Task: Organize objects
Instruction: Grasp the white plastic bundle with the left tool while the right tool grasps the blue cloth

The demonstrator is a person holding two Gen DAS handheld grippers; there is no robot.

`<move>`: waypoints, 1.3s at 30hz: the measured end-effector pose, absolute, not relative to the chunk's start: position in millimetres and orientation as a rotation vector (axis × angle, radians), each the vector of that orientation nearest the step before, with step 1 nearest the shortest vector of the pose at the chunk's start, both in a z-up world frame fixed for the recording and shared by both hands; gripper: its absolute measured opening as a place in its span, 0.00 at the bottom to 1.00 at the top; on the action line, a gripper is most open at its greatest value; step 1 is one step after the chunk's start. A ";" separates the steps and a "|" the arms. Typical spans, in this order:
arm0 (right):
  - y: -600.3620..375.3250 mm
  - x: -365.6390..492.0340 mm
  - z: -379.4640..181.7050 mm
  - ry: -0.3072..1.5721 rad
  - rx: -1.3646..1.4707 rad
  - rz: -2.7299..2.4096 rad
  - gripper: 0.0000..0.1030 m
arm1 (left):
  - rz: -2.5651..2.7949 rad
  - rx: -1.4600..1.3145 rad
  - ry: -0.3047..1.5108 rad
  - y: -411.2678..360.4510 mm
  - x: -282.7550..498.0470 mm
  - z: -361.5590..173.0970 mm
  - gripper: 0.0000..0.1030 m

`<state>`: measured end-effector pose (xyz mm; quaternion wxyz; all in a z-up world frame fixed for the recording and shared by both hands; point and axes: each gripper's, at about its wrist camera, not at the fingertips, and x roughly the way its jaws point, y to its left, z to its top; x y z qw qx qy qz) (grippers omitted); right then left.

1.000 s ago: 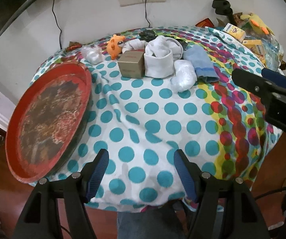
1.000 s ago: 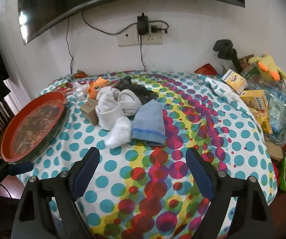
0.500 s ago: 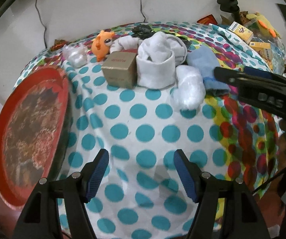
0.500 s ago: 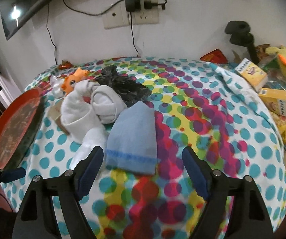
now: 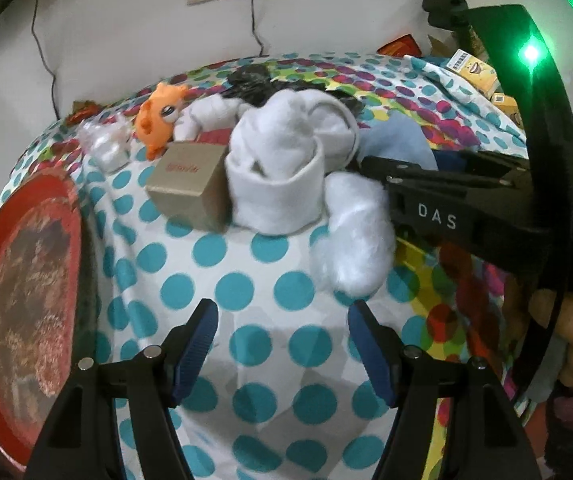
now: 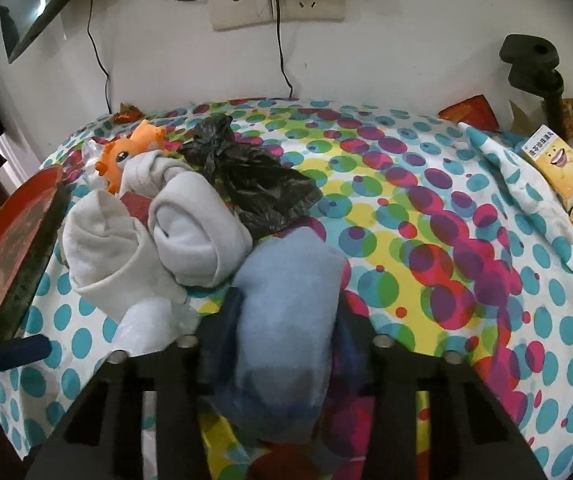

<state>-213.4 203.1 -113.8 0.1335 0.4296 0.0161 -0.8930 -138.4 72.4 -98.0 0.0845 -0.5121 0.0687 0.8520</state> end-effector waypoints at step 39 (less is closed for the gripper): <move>243.4 -217.3 -115.5 0.025 1.280 -2.670 0.36 | 2.504 -1.427 0.349 119.8 -151.2 -105.5 0.36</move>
